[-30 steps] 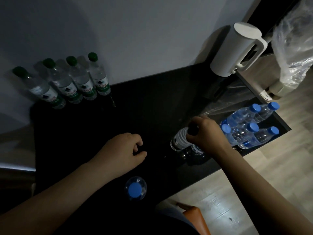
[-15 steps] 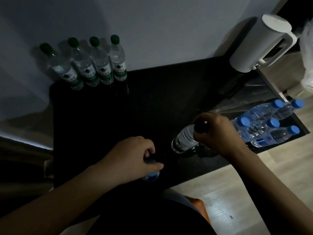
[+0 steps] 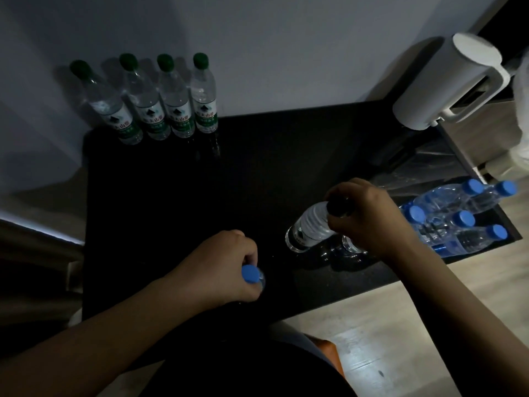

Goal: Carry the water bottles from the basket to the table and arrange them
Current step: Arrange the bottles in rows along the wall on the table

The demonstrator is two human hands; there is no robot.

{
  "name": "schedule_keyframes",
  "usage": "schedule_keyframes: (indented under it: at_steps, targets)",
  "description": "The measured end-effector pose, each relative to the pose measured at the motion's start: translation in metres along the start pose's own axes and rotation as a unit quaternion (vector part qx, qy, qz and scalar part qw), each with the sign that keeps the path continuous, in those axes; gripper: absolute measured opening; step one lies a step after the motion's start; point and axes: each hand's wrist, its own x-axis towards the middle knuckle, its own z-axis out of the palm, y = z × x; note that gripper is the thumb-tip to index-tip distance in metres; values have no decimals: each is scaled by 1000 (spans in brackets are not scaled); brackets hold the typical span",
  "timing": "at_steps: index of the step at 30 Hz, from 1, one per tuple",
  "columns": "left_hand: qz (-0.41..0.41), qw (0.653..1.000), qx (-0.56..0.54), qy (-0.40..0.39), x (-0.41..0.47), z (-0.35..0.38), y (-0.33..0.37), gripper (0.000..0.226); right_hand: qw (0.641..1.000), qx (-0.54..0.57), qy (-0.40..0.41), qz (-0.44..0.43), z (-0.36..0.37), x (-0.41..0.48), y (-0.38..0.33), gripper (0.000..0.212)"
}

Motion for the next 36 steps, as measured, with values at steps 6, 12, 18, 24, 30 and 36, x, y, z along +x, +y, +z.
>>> schedule_keyframes:
  at_steps: [6, 12, 18, 24, 30, 36]
  targets:
    - [-2, 999, -9, 41, 5, -9, -6, 23, 999, -14, -20, -39, -21, 19, -2, 34]
    - [-4, 994, -50, 94, 13, -30, -9, 21, 993, -32, -53, -96, -38, 50, -14, 34]
    - [-11, 984, -71, 161, 29, -53, -17, 18, 988, -54, -60, -131, -49, 98, -20, 35]
    - [-25, 978, -69, 194, 47, -83, -25, 18, 981, -73, -73, -166, -56, 156, -27, 34]
    - [-49, 969, -84, 227, 66, -103, -42, 22, 972, -90, -88, -198, -48, 222, -33, 29]
    - [-75, 966, -107, 225, 83, -123, -56, 21, 969, -101, -91, -207, -35, 284, -45, 31]
